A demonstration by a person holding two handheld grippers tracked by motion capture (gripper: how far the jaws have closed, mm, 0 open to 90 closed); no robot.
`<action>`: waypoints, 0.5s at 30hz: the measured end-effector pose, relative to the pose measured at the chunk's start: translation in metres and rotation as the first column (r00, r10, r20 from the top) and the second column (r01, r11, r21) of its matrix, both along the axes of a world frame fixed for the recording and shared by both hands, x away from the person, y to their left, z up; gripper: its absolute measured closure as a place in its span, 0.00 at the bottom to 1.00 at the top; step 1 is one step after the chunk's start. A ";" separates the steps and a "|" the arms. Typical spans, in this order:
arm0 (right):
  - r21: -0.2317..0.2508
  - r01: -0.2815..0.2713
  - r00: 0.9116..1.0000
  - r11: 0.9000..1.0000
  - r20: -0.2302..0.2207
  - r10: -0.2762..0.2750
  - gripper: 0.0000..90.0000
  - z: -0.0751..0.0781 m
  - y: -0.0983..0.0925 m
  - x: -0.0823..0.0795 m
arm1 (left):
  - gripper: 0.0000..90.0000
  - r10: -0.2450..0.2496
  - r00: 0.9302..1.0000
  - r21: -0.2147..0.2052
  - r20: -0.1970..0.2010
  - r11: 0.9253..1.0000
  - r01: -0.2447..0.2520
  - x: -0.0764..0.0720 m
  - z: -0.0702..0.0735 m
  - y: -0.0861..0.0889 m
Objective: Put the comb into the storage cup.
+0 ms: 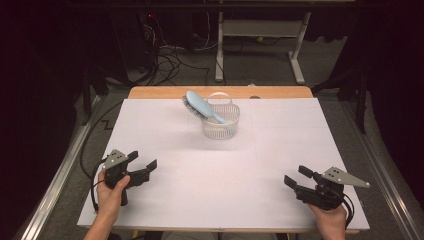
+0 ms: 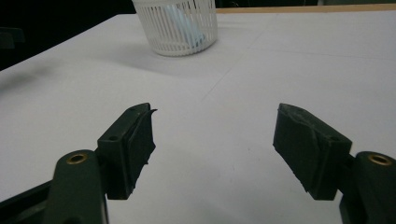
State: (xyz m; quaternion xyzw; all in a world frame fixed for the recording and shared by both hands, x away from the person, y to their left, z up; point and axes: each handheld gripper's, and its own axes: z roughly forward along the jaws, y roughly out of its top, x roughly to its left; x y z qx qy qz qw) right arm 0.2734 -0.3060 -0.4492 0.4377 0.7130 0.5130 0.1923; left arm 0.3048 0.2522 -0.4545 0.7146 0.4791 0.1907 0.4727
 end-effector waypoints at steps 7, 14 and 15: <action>-0.005 -0.001 1.000 1.000 0.003 0.001 0.33 0.000 0.000 0.000 | 0.20 0.011 1.000 0.007 0.000 1.000 -0.011 -0.003 -0.003 0.001; -0.006 -0.001 1.000 1.000 0.003 0.001 0.33 0.000 0.000 -0.001 | 0.20 0.016 1.000 -0.008 -0.002 1.000 -0.016 -0.006 -0.007 0.003; -0.008 -0.001 1.000 1.000 0.003 0.001 0.33 0.000 0.000 -0.001 | 0.20 0.018 1.000 -0.009 -0.001 1.000 -0.018 -0.007 -0.007 0.003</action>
